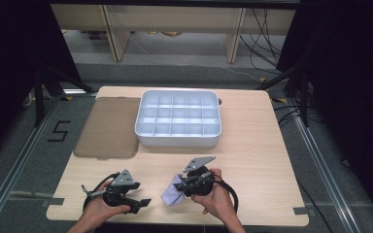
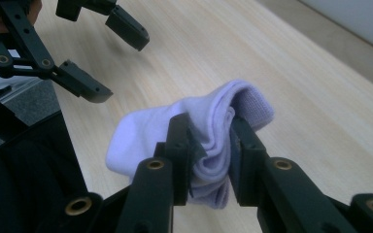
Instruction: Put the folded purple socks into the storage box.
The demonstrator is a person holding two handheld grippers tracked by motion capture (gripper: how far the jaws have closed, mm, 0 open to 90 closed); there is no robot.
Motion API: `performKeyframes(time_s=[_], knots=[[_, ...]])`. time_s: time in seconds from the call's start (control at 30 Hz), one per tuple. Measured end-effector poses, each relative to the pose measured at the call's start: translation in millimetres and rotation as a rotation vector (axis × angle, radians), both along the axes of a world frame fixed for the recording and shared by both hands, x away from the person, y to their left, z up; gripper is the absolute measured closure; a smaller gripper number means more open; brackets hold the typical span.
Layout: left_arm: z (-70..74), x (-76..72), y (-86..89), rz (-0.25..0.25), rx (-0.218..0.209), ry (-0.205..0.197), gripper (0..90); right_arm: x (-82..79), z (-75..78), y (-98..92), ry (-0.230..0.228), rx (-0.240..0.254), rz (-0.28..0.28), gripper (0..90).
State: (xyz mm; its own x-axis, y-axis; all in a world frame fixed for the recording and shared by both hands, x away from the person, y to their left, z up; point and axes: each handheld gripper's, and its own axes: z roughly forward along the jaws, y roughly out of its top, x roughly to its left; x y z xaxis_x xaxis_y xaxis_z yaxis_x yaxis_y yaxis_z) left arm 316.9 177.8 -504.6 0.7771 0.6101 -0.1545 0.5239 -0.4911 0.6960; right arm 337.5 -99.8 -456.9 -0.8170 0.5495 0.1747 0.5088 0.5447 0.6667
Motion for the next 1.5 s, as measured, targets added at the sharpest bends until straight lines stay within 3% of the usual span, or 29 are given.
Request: performKeyframes(time_s=[0.07,0.1,0.13,0.2,0.23,0.4,0.53,0.57,0.6,0.63,0.73,0.8,0.93,0.97,1.13,1.2,1.33,1.43,1.5], knots=[[1.0,0.7,0.9,-0.024,0.021,-0.012,24.9,1.5,4.5,-2.1,-0.025,-0.015,0.005,73.9],[0.7,0.5,0.3,-0.016,0.016,-0.011,24.6,1.3,6.7,-2.9,-0.019,-0.013,0.001,73.9],[0.1,0.2,-0.1,0.006,0.012,-0.005,24.5,2.3,6.2,-3.0,-0.042,-0.002,0.01,73.9],[0.8,0.2,-0.4,0.0,-0.001,-0.014,24.4,2.2,11.2,-6.2,-0.036,-0.021,0.001,73.9],[2.1,1.1,1.6,-0.017,0.02,-0.016,24.3,2.5,13.2,-7.4,-0.045,-0.012,-0.016,73.9],[1.6,1.1,0.7,-0.006,0.003,-0.015,24.3,6.7,20.1,-13.2,-0.042,-0.026,-0.024,73.9],[2.0,1.8,0.9,-0.007,0.017,-0.013,24.3,14.4,27.1,-17.2,-0.047,-0.044,-0.045,73.9],[2.1,1.9,0.9,-0.009,0.018,-0.014,24.3,17.6,27.9,-18.6,-0.071,-0.054,-0.034,73.9],[2.0,1.9,0.7,-0.008,0.018,-0.013,24.3,17.7,30.4,-19.2,-0.047,-0.049,-0.05,73.9],[2.3,1.8,0.9,-0.015,0.018,-0.008,24.3,21.5,31.5,-20.8,-0.074,-0.053,-0.043,73.8],[1.8,1.7,0.5,-0.013,0.018,-0.005,24.2,26.2,37.2,-24.7,-0.07,-0.07,-0.047,73.9],[0.6,0.8,-1.4,0.003,-0.004,0.0,24.1,30.2,42.1,-27.6,-0.074,-0.077,-0.053,73.9],[0.2,1.9,-0.5,-0.007,0.017,0.003,23.9,37.8,50.8,-31.9,-0.073,-0.074,-0.083,73.9],[-0.2,0.7,-2.1,0.007,-0.013,0.01,23.9,39.8,53.1,-33.3,-0.067,-0.076,-0.087,73.8],[1.8,2.5,0.7,-0.021,0.018,-0.005,23.9,49.3,60.0,-37.0,-0.088,-0.091,-0.095,73.8],[1.2,2.1,-0.2,-0.012,0.005,-0.002,23.9,53.1,65.5,-38.1,-0.072,-0.094,-0.103,73.8],[1.1,2.1,-0.2,-0.012,0.003,-0.001,23.9,60.0,73.4,-40.1,-0.087,-0.11,-0.103,73.8],[1.1,2.3,-0.1,-0.01,0.0,-0.001,23.8,62.8,81.2,-40.4,-0.081,-0.117,-0.145,73.9],[1.1,2.2,-0.1,-0.01,0.0,0.0,23.8,64.3,83.6,-41.4,-0.078,-0.122,-0.132,73.8]])
